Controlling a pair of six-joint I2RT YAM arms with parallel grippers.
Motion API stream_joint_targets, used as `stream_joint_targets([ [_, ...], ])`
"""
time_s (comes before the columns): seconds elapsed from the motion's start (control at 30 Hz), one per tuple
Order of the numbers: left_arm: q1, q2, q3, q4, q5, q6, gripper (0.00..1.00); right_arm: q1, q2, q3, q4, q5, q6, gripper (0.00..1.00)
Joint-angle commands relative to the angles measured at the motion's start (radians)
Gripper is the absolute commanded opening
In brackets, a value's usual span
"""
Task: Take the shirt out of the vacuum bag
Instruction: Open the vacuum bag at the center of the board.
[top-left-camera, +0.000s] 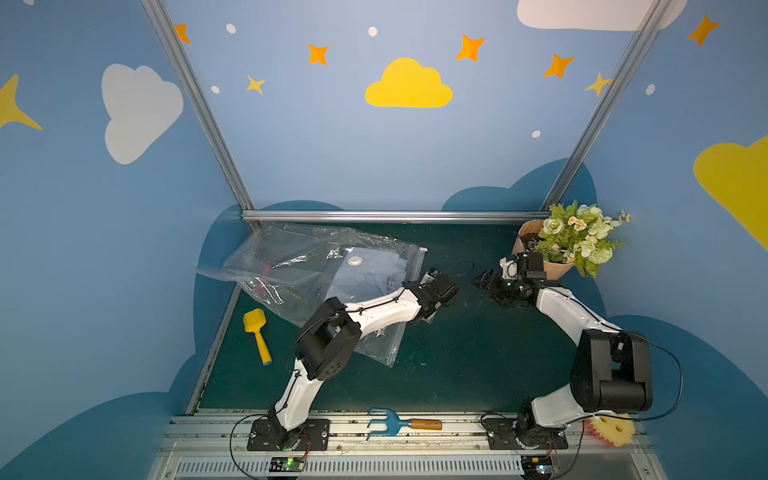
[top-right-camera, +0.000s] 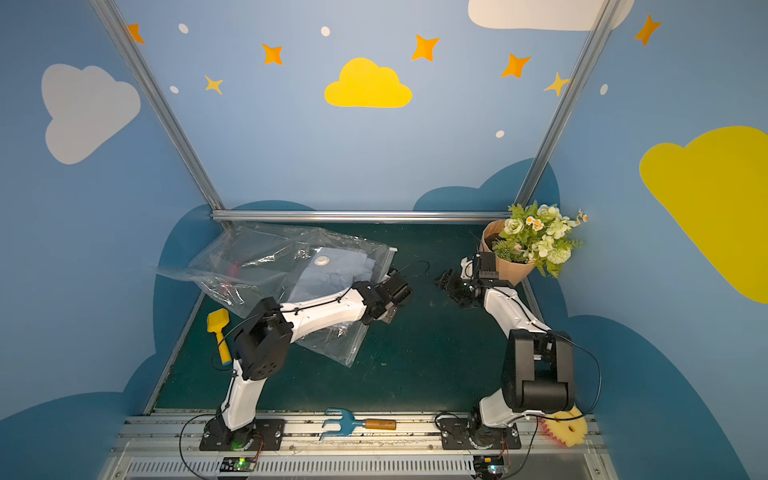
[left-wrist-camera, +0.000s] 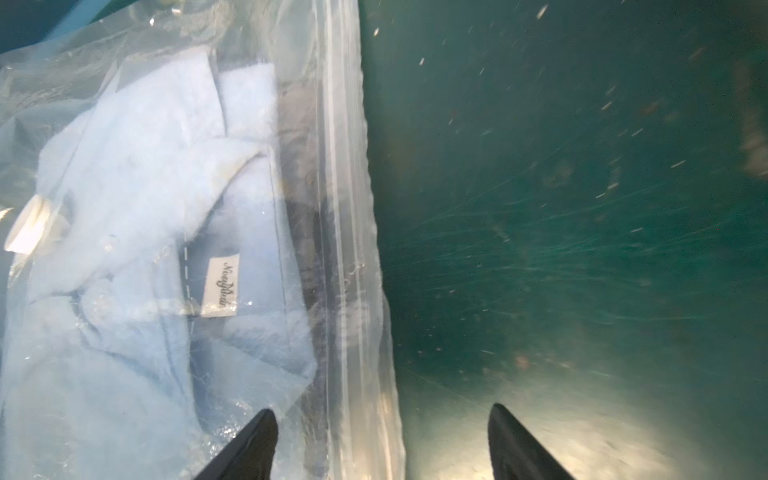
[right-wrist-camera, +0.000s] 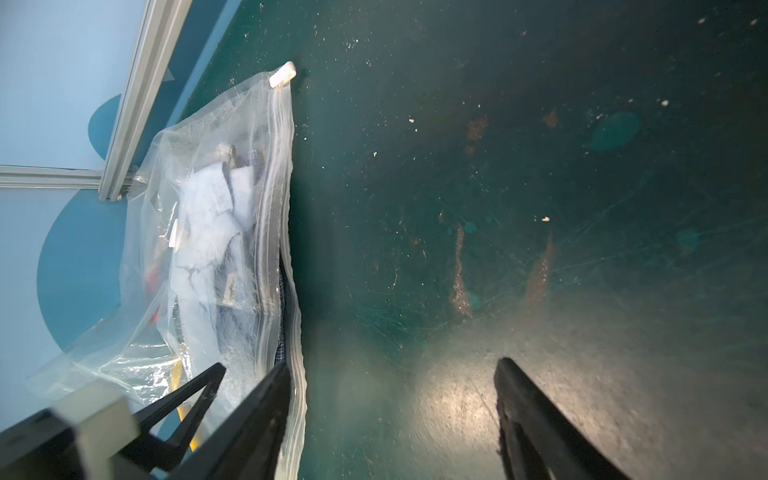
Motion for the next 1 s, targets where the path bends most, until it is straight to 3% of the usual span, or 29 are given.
stream_joint_targets([
  [0.0, 0.005, 0.031, 0.020, -0.100, -0.110, 0.015, 0.79, -0.007, 0.025, -0.012, 0.046, -0.024, 0.005, 0.75],
  [0.13, 0.005, 0.053, 0.024, -0.128, -0.158, 0.009, 0.78, -0.007, 0.053, -0.006, 0.066, -0.037, 0.013, 0.75],
  [0.27, 0.005, 0.042, 0.026, -0.131, -0.176, 0.002, 0.69, -0.005, 0.082, -0.008, 0.101, -0.056, 0.031, 0.73],
  [0.53, 0.003, 0.010, 0.055, -0.154, -0.167, -0.017, 0.34, 0.022, 0.117, -0.030, 0.154, -0.085, 0.028, 0.64],
  [0.63, 0.002, -0.023, 0.056, -0.154, -0.173, -0.017, 0.12, 0.040, 0.127, -0.048, 0.211, -0.138, 0.050, 0.63],
  [0.77, 0.004, -0.082, 0.080, -0.144, -0.167, -0.014, 0.05, 0.077, 0.144, -0.082, 0.349, -0.243, 0.122, 0.58],
  [0.97, 0.044, -0.192, 0.070, -0.111, -0.106, -0.013, 0.03, 0.226, 0.153, -0.044, 0.432, -0.265, 0.150, 0.59],
])
